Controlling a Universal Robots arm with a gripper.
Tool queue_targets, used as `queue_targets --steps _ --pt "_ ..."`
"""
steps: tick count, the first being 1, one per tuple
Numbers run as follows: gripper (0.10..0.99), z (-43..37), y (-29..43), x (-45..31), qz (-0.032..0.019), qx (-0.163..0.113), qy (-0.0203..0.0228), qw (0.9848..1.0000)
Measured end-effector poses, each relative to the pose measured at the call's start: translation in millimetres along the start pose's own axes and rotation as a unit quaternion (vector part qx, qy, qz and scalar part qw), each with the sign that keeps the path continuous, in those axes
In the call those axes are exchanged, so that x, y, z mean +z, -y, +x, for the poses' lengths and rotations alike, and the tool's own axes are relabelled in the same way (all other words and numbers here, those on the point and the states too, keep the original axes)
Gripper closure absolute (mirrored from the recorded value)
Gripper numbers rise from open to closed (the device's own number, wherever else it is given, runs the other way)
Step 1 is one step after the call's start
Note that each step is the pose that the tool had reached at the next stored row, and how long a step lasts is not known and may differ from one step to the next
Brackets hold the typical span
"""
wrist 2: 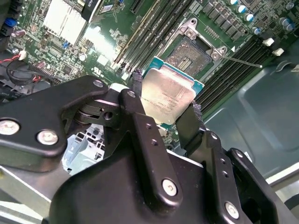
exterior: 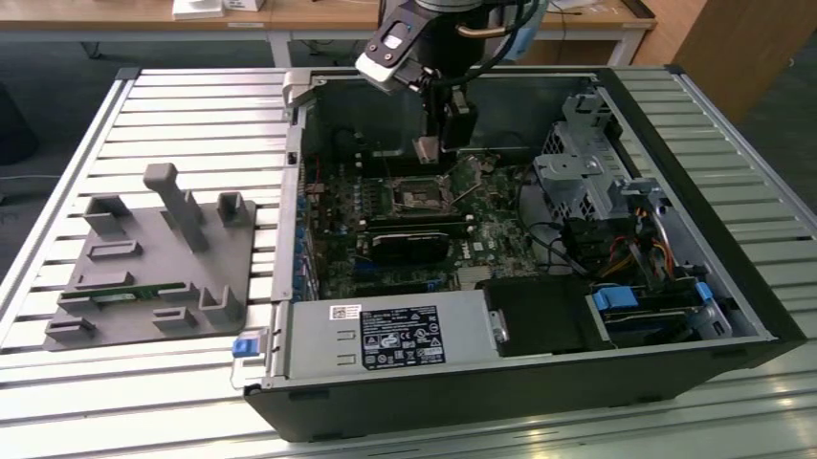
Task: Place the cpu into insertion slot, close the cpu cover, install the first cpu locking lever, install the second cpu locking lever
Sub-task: 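Place the cpu into insertion slot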
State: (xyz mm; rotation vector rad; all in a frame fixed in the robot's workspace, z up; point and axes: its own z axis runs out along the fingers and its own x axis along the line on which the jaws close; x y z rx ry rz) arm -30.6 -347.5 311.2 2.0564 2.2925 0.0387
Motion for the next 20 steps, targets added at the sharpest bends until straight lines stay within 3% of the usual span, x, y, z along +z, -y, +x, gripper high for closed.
queue_targets --steps 8,20 --pt "0.549 0.2 0.4 6.9 0.0 0.0 0.0002 1.0" --pt "0.549 0.3 0.6 10.6 0.0001 0.0 0.001 1.0"
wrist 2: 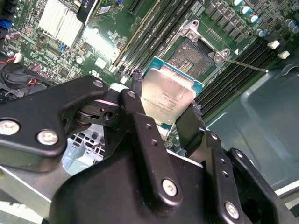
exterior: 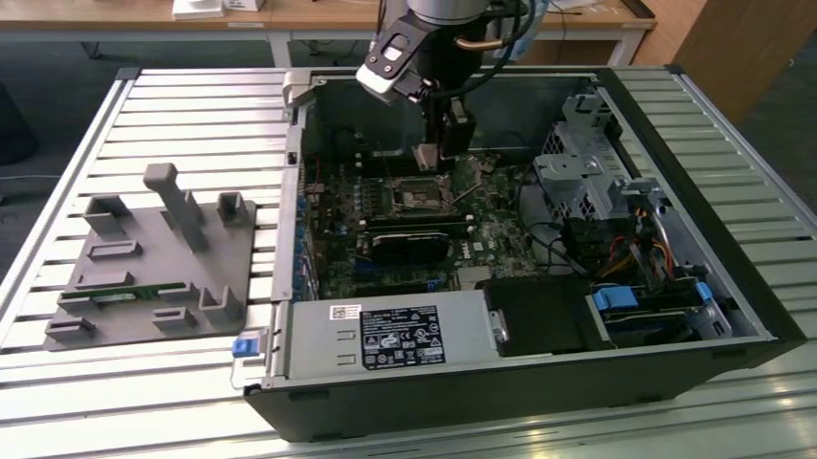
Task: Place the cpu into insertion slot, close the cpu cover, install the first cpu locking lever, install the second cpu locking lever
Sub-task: 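Place the cpu into insertion slot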
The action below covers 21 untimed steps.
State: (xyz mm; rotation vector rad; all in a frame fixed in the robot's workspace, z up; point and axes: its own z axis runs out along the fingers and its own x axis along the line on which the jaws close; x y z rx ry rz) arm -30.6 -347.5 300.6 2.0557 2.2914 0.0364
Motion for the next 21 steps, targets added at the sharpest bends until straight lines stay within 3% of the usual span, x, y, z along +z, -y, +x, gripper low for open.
queue_targets --steps 21 --pt "0.549 0.2 0.5 7.9 0.0 0.0 0.0 1.0"
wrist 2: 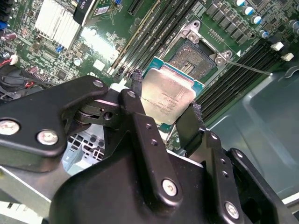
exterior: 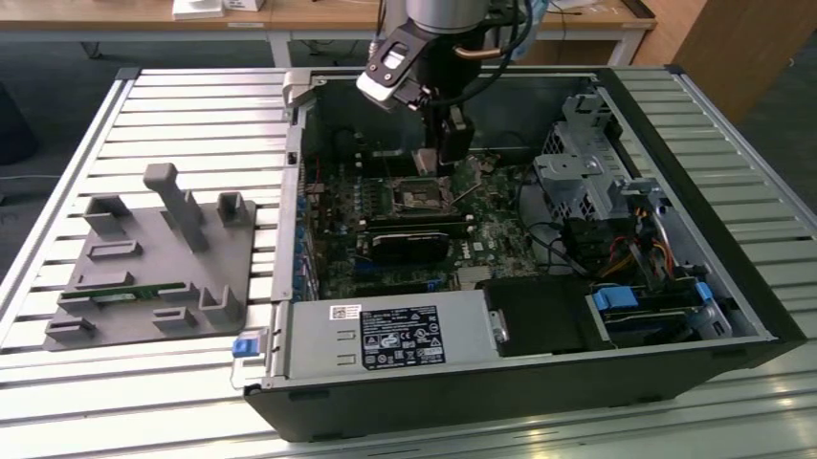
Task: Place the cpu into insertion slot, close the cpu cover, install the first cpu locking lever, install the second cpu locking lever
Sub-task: 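Place the cpu into insertion slot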
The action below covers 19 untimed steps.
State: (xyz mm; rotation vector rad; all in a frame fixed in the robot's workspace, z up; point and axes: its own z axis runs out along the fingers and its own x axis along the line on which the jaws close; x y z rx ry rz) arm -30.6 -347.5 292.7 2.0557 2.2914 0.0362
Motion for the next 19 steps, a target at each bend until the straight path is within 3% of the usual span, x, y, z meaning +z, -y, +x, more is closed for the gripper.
queue_targets --steps 8,16,19 --pt "0.549 0.1 0.2 3.4 0.0002 0.0 0.0019 1.0" --pt "0.549 0.4 0.8 13.0 0.0003 0.0 0.0034 1.0" --pt "0.549 0.5 0.9 14.7 0.0006 0.0 0.0061 1.0"
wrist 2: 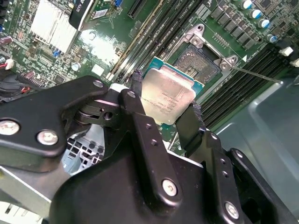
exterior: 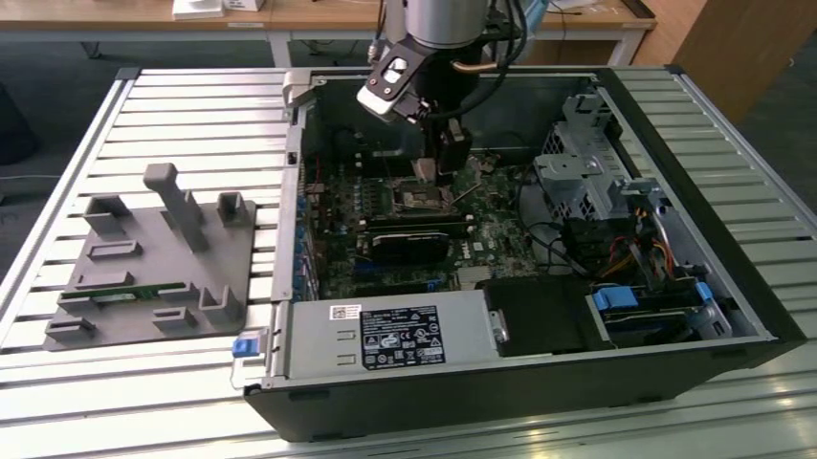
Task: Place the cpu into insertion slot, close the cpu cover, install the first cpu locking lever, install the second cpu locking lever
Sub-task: 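Place the cpu into insertion slot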
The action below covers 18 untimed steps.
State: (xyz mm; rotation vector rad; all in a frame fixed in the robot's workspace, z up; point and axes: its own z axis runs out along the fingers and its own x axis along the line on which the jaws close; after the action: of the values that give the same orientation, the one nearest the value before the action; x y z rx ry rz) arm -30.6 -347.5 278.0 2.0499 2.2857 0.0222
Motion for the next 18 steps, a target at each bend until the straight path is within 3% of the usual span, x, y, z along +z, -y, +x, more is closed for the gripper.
queue_targets --steps 7,18 --pt "0.549 0.7 0.4 5.9 -0.0012 0.001 0.0014 1.0" --pt "0.549 14.4 -0.3 19.4 -0.0007 0.016 0.0024 0.9999"
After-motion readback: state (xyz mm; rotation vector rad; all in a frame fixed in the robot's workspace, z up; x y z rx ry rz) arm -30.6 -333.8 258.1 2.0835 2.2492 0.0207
